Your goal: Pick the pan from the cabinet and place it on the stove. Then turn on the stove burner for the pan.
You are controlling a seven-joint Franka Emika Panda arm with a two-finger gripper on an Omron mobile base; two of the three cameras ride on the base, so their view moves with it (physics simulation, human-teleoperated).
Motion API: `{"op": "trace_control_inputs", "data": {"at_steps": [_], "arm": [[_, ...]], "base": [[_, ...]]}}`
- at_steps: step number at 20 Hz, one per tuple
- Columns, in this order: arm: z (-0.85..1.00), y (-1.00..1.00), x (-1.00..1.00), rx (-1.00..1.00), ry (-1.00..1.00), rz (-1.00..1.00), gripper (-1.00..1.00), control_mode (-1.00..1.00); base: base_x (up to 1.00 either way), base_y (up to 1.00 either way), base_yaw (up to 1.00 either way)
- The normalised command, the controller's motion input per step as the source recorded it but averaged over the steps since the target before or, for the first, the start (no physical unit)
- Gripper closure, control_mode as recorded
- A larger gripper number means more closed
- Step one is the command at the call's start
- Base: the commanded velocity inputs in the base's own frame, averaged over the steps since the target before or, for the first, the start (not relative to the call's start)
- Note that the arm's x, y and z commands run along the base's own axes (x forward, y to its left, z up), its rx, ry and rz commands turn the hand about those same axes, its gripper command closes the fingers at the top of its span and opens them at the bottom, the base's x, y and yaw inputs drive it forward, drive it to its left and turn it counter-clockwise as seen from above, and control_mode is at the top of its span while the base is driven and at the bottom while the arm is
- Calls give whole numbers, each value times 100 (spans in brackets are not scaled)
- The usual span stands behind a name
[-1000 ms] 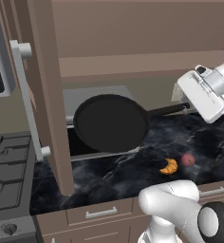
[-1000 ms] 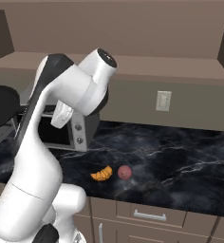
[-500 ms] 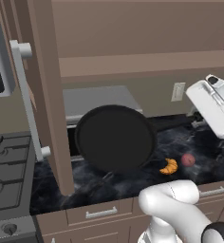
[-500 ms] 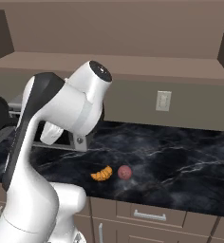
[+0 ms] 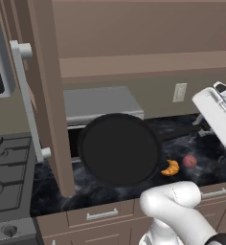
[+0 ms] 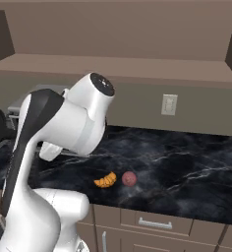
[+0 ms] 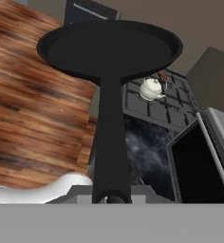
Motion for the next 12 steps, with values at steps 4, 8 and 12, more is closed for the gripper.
{"op": "trace_control_inputs", "data": {"at_steps": [4, 8, 12], "arm": [[-29, -11, -45, 0, 0, 0, 100, -100], [-21, -8, -38, 0, 0, 0, 100, 100], [0, 0, 0, 0, 0, 0, 100, 100]], "base": [[0, 0, 0], [-16, -3, 0], [-60, -3, 0]]}}
